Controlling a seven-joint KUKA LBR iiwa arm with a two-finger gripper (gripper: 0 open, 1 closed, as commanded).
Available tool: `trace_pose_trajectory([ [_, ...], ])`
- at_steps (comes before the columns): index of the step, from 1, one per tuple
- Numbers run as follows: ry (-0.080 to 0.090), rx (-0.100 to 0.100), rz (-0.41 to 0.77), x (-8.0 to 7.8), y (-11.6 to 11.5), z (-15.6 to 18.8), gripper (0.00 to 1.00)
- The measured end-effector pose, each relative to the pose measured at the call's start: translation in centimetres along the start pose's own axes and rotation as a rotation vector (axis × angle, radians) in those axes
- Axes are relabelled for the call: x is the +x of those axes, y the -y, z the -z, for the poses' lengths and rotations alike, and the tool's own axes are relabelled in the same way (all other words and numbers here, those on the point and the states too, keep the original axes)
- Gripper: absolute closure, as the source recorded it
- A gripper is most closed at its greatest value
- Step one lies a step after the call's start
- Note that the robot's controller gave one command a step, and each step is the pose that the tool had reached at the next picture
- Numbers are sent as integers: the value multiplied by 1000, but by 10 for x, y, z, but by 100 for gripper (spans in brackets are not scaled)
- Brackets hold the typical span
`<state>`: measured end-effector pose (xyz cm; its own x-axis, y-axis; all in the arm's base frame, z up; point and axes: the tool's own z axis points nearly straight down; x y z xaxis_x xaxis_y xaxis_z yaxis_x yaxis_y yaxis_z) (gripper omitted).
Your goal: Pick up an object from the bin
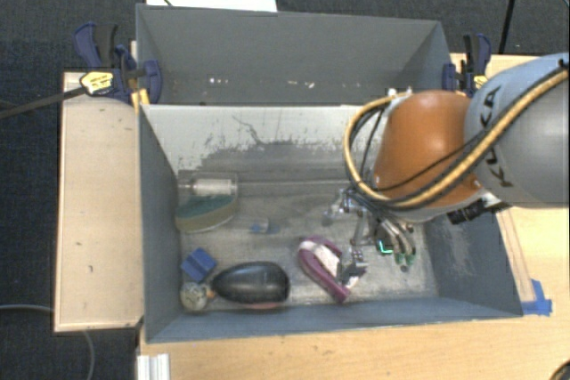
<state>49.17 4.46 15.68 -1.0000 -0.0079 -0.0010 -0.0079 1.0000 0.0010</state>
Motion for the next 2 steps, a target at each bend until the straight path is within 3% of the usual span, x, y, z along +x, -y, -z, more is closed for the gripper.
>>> trace_pose_trajectory([
  [1, 17, 0, 171, 2, 10, -58, 0],
  [2, 38, -9, 149, -6, 18, -68, 0],
])
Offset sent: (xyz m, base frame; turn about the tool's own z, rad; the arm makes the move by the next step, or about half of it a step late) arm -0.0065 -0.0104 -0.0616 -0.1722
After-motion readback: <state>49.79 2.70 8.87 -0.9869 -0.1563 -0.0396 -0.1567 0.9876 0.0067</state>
